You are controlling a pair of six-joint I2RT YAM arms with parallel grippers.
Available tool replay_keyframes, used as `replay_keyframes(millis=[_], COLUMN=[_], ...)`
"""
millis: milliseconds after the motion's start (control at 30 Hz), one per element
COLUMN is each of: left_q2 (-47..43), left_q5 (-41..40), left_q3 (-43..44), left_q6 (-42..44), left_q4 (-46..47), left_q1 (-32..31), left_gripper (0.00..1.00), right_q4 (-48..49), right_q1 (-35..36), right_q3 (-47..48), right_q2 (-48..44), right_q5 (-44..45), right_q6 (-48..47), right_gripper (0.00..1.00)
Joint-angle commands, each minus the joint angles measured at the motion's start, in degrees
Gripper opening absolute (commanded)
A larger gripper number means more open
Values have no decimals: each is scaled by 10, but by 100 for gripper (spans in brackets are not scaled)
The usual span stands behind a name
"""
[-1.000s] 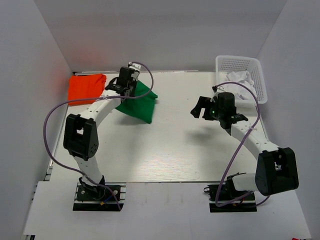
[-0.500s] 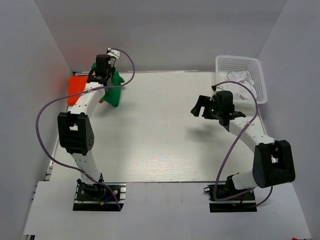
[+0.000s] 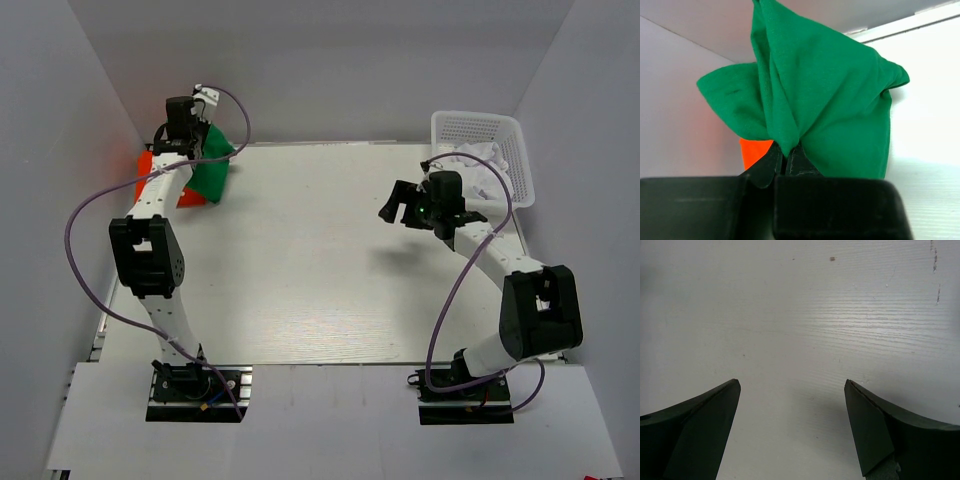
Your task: Fold and stack the t-shirts
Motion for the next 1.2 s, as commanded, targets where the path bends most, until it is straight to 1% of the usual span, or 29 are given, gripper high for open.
replay_keyframes(millis=[0, 267, 433, 533, 600, 700, 733, 767, 800, 833, 967, 1067, 1133, 1167], left_q2=[-4, 61, 107, 131, 159, 198, 206, 214, 228, 228, 214, 190, 154, 140], left_q5=[51, 69, 81, 59, 28, -55, -98, -114, -123, -129, -145, -106, -86, -73], left_q3=[39, 90, 95, 101, 111, 136, 146, 155, 175, 183, 193, 209, 209, 209], left_q6=[19, 32, 32, 27, 20, -11, -21, -37, -46, -56, -106, -143, -183, -202], left_q4=[-3, -22, 2, 21, 27, 44, 55, 55, 50, 39, 28, -22, -41, -66], left_q1=[24, 70, 100, 112, 118, 124, 130, 130, 130, 135, 135, 129, 117, 117], left_gripper=[0, 0, 0, 0, 0, 1, 17, 60, 89, 100, 100, 100, 100, 100], right_q4=[1, -4, -5, -10, -13, -14, -14, -14, -15, -16, -23, -12, -13, -14], right_q1=[0, 1, 1, 0, 1, 3, 3, 2, 3, 3, 7, 10, 12, 13], right_q3=[32, 57, 84, 97, 108, 122, 125, 130, 132, 133, 128, 104, 84, 80], right_q2=[5, 33, 56, 76, 92, 113, 114, 118, 122, 123, 111, 81, 54, 49], right_q5=[-2, -19, -35, -40, -47, -65, -73, -75, -81, -86, -73, -60, -47, -43], right_q6=[0, 10, 14, 16, 15, 16, 17, 16, 17, 14, 10, 3, -4, -5], right_gripper=[90, 90, 90, 90, 90, 90, 90, 90, 90, 90, 90, 90, 90, 90])
